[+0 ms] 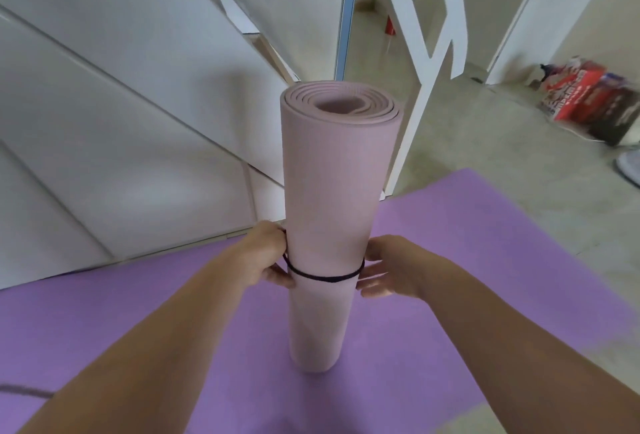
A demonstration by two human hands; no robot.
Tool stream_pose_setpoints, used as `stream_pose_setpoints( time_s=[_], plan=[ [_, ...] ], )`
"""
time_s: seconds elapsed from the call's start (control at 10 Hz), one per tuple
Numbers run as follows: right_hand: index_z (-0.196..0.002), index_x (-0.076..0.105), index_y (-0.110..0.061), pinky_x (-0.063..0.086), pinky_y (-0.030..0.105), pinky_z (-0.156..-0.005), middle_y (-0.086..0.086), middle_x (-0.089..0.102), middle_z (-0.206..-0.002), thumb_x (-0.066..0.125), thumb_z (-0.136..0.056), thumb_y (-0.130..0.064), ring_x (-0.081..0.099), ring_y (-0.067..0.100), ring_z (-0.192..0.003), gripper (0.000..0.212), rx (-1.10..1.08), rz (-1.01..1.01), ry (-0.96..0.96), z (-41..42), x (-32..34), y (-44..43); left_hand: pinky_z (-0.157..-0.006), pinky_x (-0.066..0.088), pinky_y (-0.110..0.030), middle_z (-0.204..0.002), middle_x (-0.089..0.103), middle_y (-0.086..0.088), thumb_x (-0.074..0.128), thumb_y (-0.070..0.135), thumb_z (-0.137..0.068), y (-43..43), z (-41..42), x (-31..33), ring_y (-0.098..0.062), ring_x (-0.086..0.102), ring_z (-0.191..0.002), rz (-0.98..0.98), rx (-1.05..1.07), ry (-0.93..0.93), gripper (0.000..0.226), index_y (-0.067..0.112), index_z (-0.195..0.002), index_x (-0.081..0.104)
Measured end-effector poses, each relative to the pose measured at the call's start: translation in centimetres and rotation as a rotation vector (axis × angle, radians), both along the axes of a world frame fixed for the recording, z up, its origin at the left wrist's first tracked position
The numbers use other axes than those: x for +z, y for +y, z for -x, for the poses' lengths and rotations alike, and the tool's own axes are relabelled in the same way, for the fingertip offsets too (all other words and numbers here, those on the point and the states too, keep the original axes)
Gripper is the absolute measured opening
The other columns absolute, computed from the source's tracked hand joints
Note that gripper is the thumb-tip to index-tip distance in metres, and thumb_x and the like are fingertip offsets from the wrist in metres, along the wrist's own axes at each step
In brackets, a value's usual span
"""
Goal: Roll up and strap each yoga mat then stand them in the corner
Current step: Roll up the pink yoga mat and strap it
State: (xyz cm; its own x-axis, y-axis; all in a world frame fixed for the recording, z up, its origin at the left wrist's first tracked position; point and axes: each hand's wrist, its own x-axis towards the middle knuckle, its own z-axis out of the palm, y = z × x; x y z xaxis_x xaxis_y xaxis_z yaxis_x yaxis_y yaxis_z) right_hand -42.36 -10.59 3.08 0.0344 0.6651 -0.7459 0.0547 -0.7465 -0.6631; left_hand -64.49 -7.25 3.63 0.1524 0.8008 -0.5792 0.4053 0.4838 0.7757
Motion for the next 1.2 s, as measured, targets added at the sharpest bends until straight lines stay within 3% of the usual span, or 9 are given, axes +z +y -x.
stream_pose_setpoints(
  time_s=[0.2,0.4,0.5,0.6,0.7,0.8,0.9,1.1,1.2],
  plan=[
    [-0.109,0.063,0.009,0.059,0.042,-0.086,0.021,0.07,-0.112,0.053,-0.086,0.001,0.073,0.033,-0.093,0.027,-0.149,-0.125,0.108,-0.5,-1.5,-0.3,-0.071,0.062,-0.052,-0.099,0.071,-0.022,0.034,-0.009,-0.085,0.0,0.2,0.2,-0.05,0.07,-0.067,0.065,0.038,-0.067,0.04,-0.003,-0.092,0.072],
    [-0.098,0.071,-0.002,0.055,0.02,-0.085,0.0,0.075,-0.093,0.061,-0.088,0.007,0.071,0.006,-0.087,0.017,-0.007,-0.276,-0.159,-0.8,-1.1,-1.1,-0.072,0.061,-0.051,-0.116,0.063,-0.031,0.033,-0.016,-0.08,0.1,-0.5,0.2,-0.053,0.07,-0.074,0.069,0.016,-0.12,0.043,-0.012,-0.108,0.065],
    [-0.085,0.064,0.002,0.052,0.021,-0.059,0.008,0.062,-0.073,0.061,-0.089,0.005,0.061,0.021,-0.069,0.006,-0.138,-0.319,-0.187,-0.8,-2.0,-1.0,-0.077,0.061,-0.05,-0.101,0.07,-0.031,0.038,-0.019,-0.08,-0.1,-1.8,-0.1,-0.046,0.072,-0.072,-0.003,0.04,-0.103,0.038,-0.013,-0.106,0.065],
    [-0.063,0.046,-0.006,0.024,0.031,-0.057,0.005,0.041,-0.056,0.065,-0.083,-0.001,0.032,0.021,-0.063,0.028,-0.134,-0.316,-0.315,-0.9,-3.6,-1.1,-0.069,0.062,-0.052,-0.082,0.069,-0.025,0.054,-0.014,-0.085,-0.2,-3.0,-0.1,-0.042,0.073,-0.071,-0.047,0.171,-0.058,0.015,-0.009,-0.098,0.06],
    [-0.065,0.043,-0.007,0.034,0.026,-0.049,0.008,0.045,-0.058,0.056,-0.083,0.003,0.045,0.019,-0.044,0.024,-0.226,-0.252,-0.354,-0.2,-3.5,-1.0,-0.073,0.059,-0.06,-0.067,0.062,-0.025,0.056,-0.012,-0.085,-0.3,-3.8,0.4,-0.047,0.069,-0.063,-0.026,0.232,-0.042,0.006,-0.013,-0.089,0.061],
    [-0.087,0.056,0.002,0.054,0.031,-0.051,0.015,0.054,-0.077,0.049,-0.086,0.003,0.058,0.029,-0.058,0.007,-0.299,-0.154,-0.173,0.1,-1.7,-0.9,-0.069,0.061,-0.055,-0.084,0.066,-0.03,0.055,-0.005,-0.09,-0.4,-3.7,0.4,-0.045,0.069,-0.059,-0.033,0.226,-0.015,0.017,-0.017,-0.099,0.061],
    [-0.088,0.062,0.005,0.06,0.038,-0.068,0.019,0.063,-0.083,0.052,-0.084,-0.001,0.062,0.033,-0.073,0.012,-0.355,-0.107,0.07,-0.3,-0.6,-0.7,-0.064,0.062,-0.05,-0.096,0.068,-0.035,0.056,-0.002,-0.09,-0.2,-3.1,-0.1,-0.044,0.07,-0.059,-0.024,0.256,-0.04,0.02,-0.015,-0.104,0.062],
    [-0.082,0.061,0.006,0.051,0.022,-0.044,0.023,0.064,-0.081,0.059,-0.081,0.008,0.068,0.032,-0.073,0.003,-0.358,-0.216,-0.067,0.0,-1.6,-0.7,-0.074,0.06,-0.057,-0.097,0.068,-0.036,0.053,-0.005,-0.082,-0.4,-3.0,-0.2,-0.045,0.071,-0.066,0.008,0.276,-0.118,0.026,-0.013,-0.102,0.068],
    [-0.067,0.047,-0.006,0.04,0.021,-0.046,0.014,0.059,-0.068,0.065,-0.078,0.003,0.073,0.027,-0.068,0.023,-0.305,-0.228,-0.235,0.0,-3.1,-1.1,-0.062,0.063,-0.046,-0.079,0.068,-0.031,0.05,-0.009,-0.085,-0.6,-3.2,-0.8,-0.039,0.07,-0.056,0.001,0.321,-0.127,0.017,-0.014,-0.091,0.065]
  ],
)
